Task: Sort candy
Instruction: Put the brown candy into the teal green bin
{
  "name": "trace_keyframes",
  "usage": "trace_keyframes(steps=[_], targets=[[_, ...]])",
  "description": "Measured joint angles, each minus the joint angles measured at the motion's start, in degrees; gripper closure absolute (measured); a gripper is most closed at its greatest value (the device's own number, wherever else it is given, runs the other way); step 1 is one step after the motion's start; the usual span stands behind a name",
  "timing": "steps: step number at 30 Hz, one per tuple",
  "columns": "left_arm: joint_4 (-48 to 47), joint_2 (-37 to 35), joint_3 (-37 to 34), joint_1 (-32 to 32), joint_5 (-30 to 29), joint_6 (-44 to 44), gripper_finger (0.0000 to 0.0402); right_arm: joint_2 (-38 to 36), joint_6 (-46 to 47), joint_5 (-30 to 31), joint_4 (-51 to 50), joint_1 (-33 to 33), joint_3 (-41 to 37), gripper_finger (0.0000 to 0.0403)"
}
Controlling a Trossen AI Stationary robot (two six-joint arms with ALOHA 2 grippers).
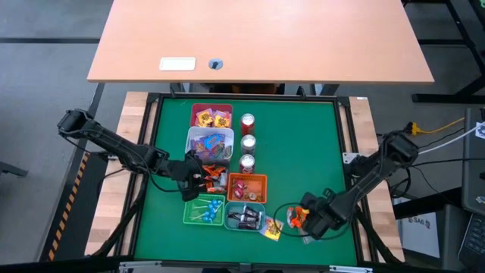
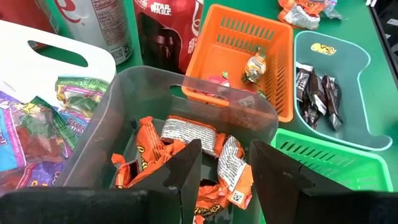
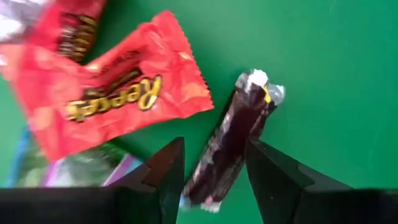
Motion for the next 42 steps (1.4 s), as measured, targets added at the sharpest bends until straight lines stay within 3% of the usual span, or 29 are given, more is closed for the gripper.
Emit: trace_keyframes(steps=[8, 19, 25, 34, 42], targets=[[0.18, 0.00, 0.00, 0.00, 0.00, 0.00, 0.0276, 3.95, 0.02, -0.14, -0.27, -0.15, 0.17, 0.0240], [0.22, 0.00, 0.00, 0.00, 0.00, 0.02, 0.0276, 3.85, -0.33, -0.99, -0.95, -0.15, 0.50, 0.0337], [0.24, 0.00, 0.00, 0.00, 0.00, 0.02, 0.0276, 4.02, -3.36, -1.83, -6.37, -0.15, 4.71, 0.0350], [0.85, 0.00, 0.00, -0.02, 0.00, 0.11, 0.0276, 4.00, -11.23, -0.57, -7.99, -1.41, 13.20, 0.0349], [0.88, 0.00, 0.00, -0.02, -0.02, 0.11, 0.0276, 3.89, -28.37, 8.05, -1.05, -5.57, 19.67, 0.0349]])
